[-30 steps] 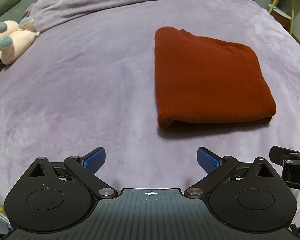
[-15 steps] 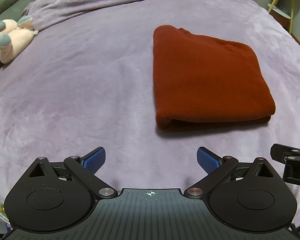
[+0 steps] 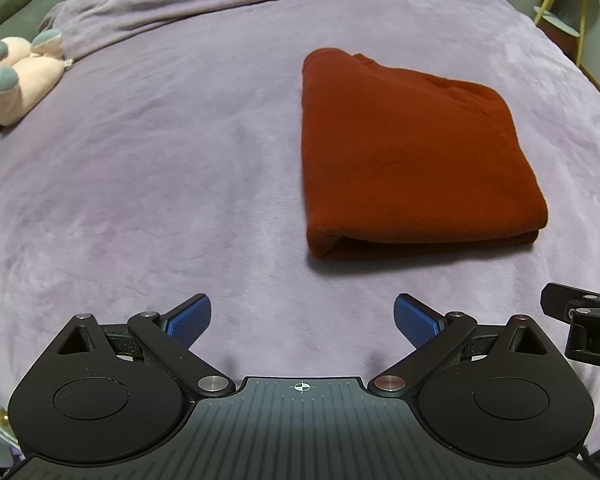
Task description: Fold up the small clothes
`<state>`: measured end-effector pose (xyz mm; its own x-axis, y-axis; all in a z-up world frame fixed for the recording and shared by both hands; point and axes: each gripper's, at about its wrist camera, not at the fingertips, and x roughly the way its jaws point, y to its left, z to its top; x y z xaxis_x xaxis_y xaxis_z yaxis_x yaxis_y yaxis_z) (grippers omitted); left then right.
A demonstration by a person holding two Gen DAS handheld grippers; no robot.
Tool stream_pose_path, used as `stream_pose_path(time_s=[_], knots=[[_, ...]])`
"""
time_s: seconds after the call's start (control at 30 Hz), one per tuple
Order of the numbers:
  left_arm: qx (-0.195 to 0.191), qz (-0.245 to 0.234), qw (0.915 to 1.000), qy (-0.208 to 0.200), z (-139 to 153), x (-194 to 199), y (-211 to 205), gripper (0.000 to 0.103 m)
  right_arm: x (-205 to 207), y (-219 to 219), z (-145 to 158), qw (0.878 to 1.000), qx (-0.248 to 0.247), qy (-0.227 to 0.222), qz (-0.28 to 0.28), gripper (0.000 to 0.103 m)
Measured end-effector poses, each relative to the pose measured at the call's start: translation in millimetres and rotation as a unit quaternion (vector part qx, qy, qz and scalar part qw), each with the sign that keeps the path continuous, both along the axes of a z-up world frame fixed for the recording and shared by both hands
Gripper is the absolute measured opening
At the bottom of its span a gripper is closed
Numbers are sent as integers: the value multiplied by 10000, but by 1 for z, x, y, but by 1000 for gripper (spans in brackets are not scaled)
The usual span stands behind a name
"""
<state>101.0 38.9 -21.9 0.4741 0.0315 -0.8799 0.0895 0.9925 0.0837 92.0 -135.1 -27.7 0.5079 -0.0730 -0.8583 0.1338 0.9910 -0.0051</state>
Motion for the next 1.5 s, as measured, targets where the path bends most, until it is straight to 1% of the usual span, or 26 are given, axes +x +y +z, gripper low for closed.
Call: stream_pose_path(time_s=[0.37,1.23,1.3,1.43,1.5], knots=[[-113,-37,9999,67,0,3,0,101,0,0,-1,10000,-17,-20,-3,99],[-56,-113,9999,87,2,4,-6,101,2,-1,1,10000,-36,-28,-32,99],[-100,-117,9998,123,2,5,-6,101,2,-2,1,10000,-32,-33,-32,99],[-379,-109,9990,199,-1,8,-1,101,3,-3,1,10000,-21,-21,-31,99],[-376,-100,9991,166,-2,5,-1,101,3,-3,1,10000,-15,-18,-36,99]])
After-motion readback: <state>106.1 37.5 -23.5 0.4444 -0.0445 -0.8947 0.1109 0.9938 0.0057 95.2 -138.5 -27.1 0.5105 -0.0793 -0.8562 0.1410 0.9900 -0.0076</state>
